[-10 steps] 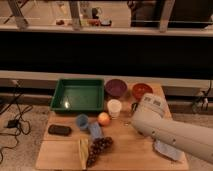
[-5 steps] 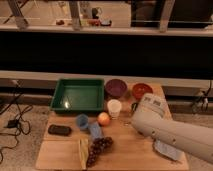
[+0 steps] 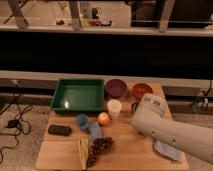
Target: Wipe purple bowl with brush
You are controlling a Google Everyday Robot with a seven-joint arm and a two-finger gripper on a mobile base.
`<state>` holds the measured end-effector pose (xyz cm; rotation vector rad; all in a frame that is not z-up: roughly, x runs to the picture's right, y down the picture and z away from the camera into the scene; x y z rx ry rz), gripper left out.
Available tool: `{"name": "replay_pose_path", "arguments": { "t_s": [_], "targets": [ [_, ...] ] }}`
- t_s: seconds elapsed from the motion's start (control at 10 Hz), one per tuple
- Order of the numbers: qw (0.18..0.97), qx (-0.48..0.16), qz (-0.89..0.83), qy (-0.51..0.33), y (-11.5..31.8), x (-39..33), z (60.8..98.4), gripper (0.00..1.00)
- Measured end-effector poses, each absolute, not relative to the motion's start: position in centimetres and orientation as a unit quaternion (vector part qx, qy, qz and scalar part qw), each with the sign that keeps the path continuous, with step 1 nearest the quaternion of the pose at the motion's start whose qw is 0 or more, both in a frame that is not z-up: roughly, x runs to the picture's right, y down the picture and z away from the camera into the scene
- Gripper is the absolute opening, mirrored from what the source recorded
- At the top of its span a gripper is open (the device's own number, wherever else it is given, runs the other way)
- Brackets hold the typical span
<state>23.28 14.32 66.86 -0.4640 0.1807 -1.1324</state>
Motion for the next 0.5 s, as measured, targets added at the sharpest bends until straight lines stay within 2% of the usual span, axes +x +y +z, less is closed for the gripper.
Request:
{"name": "replay_pose_path", "arguments": {
  "t_s": [0.5],
  "targets": [
    [0.821, -0.209, -0.523, 0.093, 13.72, 23.6, 66.23, 0.69]
  ]
}}
